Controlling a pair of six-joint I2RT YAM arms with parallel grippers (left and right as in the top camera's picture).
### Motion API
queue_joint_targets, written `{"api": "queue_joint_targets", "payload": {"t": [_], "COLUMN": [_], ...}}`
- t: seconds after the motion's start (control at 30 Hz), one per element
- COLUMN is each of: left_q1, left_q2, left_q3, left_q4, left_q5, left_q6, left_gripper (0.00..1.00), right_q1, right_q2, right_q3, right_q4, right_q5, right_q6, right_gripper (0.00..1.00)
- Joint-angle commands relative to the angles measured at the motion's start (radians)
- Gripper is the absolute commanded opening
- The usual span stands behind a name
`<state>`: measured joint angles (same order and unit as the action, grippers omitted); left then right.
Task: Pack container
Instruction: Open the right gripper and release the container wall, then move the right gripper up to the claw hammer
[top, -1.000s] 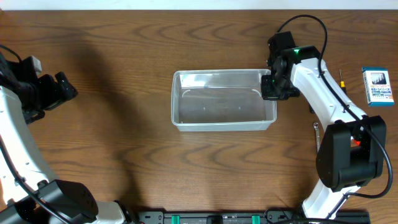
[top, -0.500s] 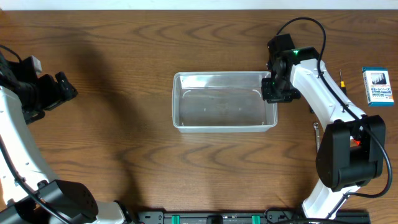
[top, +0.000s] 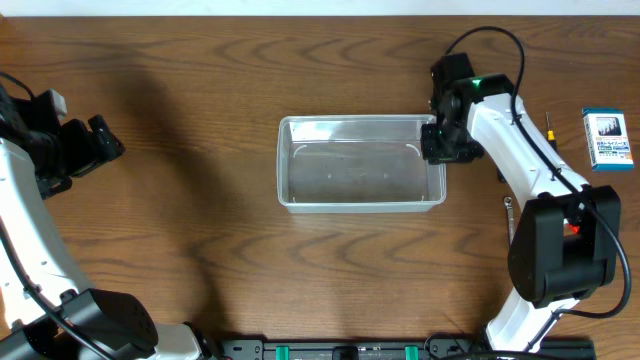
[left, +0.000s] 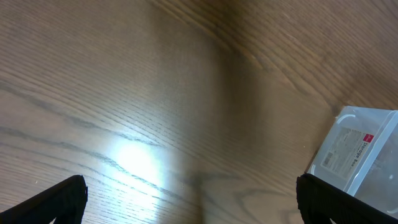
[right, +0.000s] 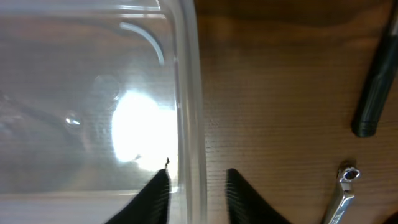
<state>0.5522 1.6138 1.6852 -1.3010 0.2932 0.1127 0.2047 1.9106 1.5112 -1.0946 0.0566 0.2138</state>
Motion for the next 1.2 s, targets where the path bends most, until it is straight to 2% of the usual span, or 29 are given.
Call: {"api": "queue_joint_targets", "payload": {"t": [0.0, 0.1, 0.2, 0.27, 0.43, 0.7, 0.87, 0.93, 1.07, 1.17], "left_q1": [0.004, 0.004, 0.004, 0.004, 0.004, 0.004, 0.004, 0.004, 0.004, 0.004], "left_q2": [0.001, 0.001, 0.001, 0.001, 0.001, 0.001, 0.001, 0.001, 0.001, 0.001], "left_q3": [0.000, 0.000, 0.000, 0.000, 0.000, 0.000, 0.000, 0.000, 0.000, 0.000], "left_q4": [0.000, 0.000, 0.000, 0.000, 0.001, 0.001, 0.000, 0.000, -0.001, 0.000], "left_q5": [0.010, 0.010, 0.010, 0.010, 0.010, 0.010, 0.010, 0.010, 0.010, 0.010], "left_q6": [0.014, 0.014, 0.014, 0.014, 0.014, 0.014, 0.014, 0.014, 0.014, 0.014], "left_gripper": [0.98, 0.98, 0.98, 0.98, 0.98, 0.98, 0.98, 0.98, 0.98, 0.98], "right_q1": [0.003, 0.003, 0.003, -0.003, -0.043, -0.161, -0.191, -0.192, -0.197, -0.216], "right_q2": [-0.049, -0.077, -0.114, -0.148, -0.238, -0.379, -0.407, -0.406, -0.393, -0.375], "right_q3": [0.062, 0.095, 0.125, 0.144, 0.179, 0.180, 0.180, 0.179, 0.177, 0.177], "right_q4": [0.002, -0.002, -0.014, -0.029, -0.095, -0.238, -0.275, -0.278, -0.243, -0.148], "right_q5": [-0.029, -0.061, -0.056, -0.056, -0.057, -0.056, -0.047, -0.012, -0.005, -0.005], "right_q6": [-0.014, -0.014, -0.025, -0.051, -0.104, -0.298, -0.312, -0.350, -0.515, -0.523], "right_gripper": [0.40, 0.51, 0.74, 1.00, 0.99, 0.99, 0.99, 0.99, 0.99, 0.99]}}
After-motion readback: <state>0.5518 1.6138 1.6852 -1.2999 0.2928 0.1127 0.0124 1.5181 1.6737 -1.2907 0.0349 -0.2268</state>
